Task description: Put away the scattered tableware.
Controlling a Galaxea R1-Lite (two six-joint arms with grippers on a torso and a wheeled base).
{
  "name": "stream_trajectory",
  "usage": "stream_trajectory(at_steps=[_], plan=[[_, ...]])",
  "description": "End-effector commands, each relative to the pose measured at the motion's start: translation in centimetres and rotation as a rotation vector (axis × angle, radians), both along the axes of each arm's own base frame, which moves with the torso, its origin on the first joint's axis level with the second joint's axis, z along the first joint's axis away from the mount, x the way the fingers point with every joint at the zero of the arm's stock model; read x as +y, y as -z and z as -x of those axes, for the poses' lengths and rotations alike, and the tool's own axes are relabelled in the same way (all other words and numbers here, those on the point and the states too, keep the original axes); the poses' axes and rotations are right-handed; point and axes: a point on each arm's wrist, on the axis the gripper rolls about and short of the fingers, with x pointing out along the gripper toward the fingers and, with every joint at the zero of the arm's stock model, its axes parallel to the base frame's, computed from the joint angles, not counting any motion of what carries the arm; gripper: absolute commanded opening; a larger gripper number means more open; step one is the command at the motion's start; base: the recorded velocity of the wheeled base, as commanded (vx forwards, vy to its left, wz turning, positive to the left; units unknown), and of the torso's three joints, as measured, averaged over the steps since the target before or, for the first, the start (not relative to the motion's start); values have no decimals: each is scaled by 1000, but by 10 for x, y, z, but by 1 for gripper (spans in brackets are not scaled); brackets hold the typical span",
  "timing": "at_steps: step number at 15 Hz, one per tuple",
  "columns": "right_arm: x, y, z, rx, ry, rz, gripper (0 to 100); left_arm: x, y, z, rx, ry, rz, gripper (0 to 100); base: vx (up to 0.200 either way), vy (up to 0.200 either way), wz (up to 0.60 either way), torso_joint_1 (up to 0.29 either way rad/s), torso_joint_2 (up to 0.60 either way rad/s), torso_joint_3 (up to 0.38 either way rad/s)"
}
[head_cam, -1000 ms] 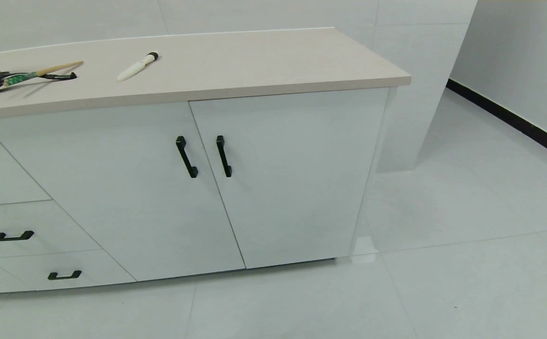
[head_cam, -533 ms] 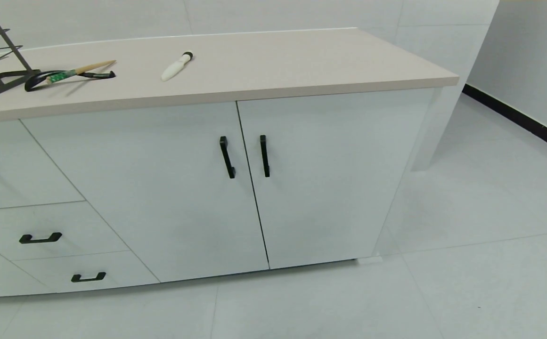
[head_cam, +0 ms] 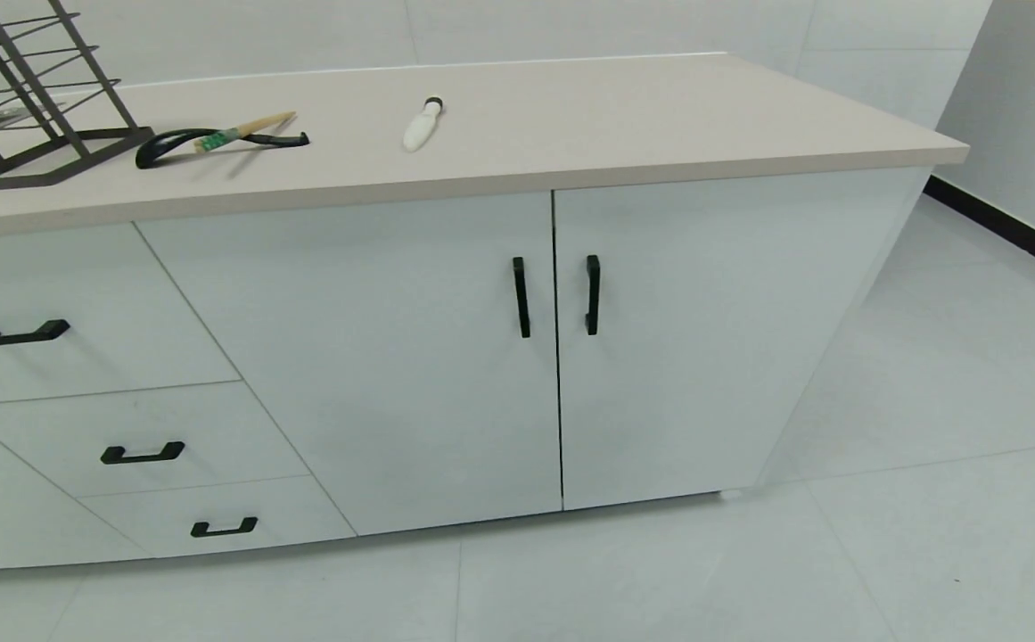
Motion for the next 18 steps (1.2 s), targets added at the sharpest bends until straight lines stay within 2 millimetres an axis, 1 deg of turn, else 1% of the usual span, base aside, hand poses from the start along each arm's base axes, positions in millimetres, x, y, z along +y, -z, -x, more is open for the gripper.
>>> stream_trajectory(at_steps=[1, 4, 9, 18], plan=[[0, 0, 0, 3, 1, 1, 0, 0, 0, 0, 0, -1, 1, 100, 0, 200, 0, -12, 2, 2], [0, 0, 0, 3, -1, 1, 0, 0, 0, 0, 0, -1, 4, 100, 0, 200, 0, 1, 1, 5], [0, 0, 0, 3, -1, 2, 0, 0, 0, 0, -1, -1, 5, 100, 0, 0, 0, 0, 0, 0], [0, 0, 0, 3, -2, 2, 0, 0, 0, 0, -1, -1, 5, 100, 0, 0, 600, 1, 3, 1]])
